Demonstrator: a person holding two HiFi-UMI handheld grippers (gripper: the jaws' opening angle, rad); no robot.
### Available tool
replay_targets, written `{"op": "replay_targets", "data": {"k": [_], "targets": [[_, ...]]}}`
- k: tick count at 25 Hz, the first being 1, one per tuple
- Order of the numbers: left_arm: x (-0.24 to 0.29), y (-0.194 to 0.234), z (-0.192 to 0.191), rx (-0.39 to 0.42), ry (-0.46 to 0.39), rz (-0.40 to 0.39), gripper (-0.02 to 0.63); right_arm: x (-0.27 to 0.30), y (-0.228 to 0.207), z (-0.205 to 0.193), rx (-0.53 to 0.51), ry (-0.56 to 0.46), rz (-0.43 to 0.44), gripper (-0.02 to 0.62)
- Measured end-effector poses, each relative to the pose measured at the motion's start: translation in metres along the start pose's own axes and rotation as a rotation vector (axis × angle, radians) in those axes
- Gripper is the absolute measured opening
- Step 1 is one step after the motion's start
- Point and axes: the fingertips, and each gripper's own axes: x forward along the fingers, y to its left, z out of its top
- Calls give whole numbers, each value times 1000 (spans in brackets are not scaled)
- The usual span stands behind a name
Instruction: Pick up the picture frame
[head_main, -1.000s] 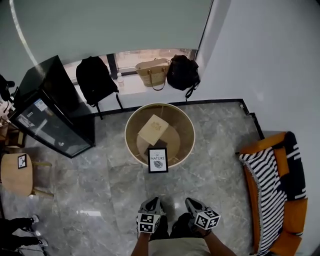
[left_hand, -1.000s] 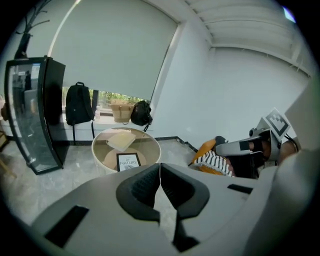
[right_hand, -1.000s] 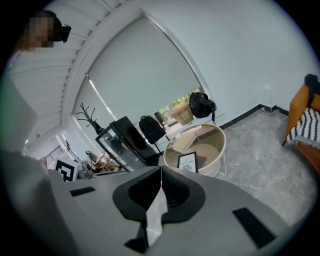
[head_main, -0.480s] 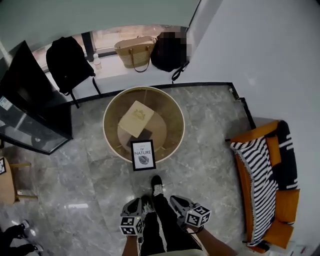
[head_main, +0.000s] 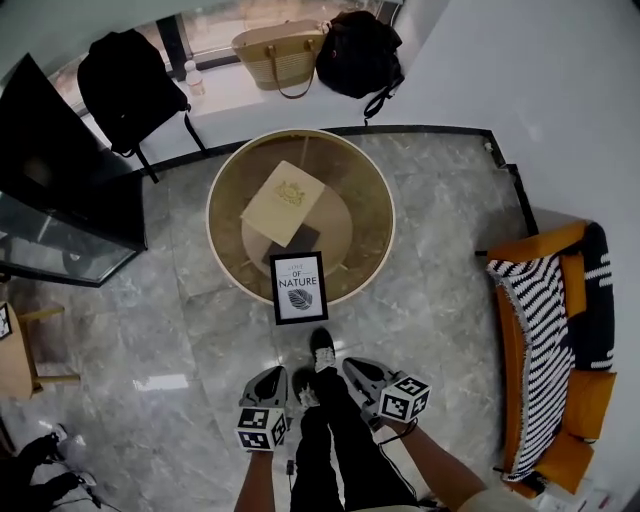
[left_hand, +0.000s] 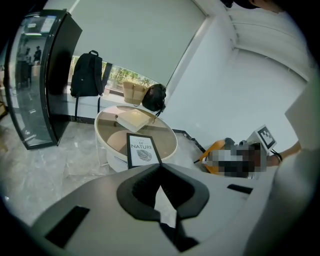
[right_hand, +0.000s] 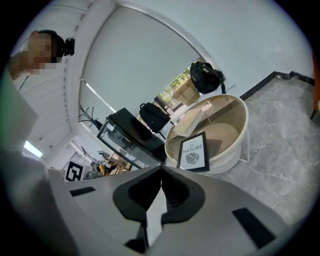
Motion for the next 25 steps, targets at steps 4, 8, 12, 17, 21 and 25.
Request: {"op": "replay_targets", "data": {"k": [4, 8, 12, 17, 21, 25], "targets": [[31, 9, -12, 33, 36, 6, 20, 21, -41, -15, 29, 30, -9, 34], [69, 6, -25, 119, 80, -12, 20, 40, -83, -26, 44, 70, -43, 34], [103, 10, -20, 164, 75, -7, 21, 67, -122, -32, 66, 118, -69, 35], [133, 20, -16, 175, 93, 10, 21, 99, -142, -36, 145, 140, -12, 57], [160, 24, -15, 190, 111, 18, 21, 113, -153, -27, 77, 173, 1, 173], [169, 32, -16, 186, 130, 44, 21, 133, -152, -32, 219, 189, 79, 232]]}}
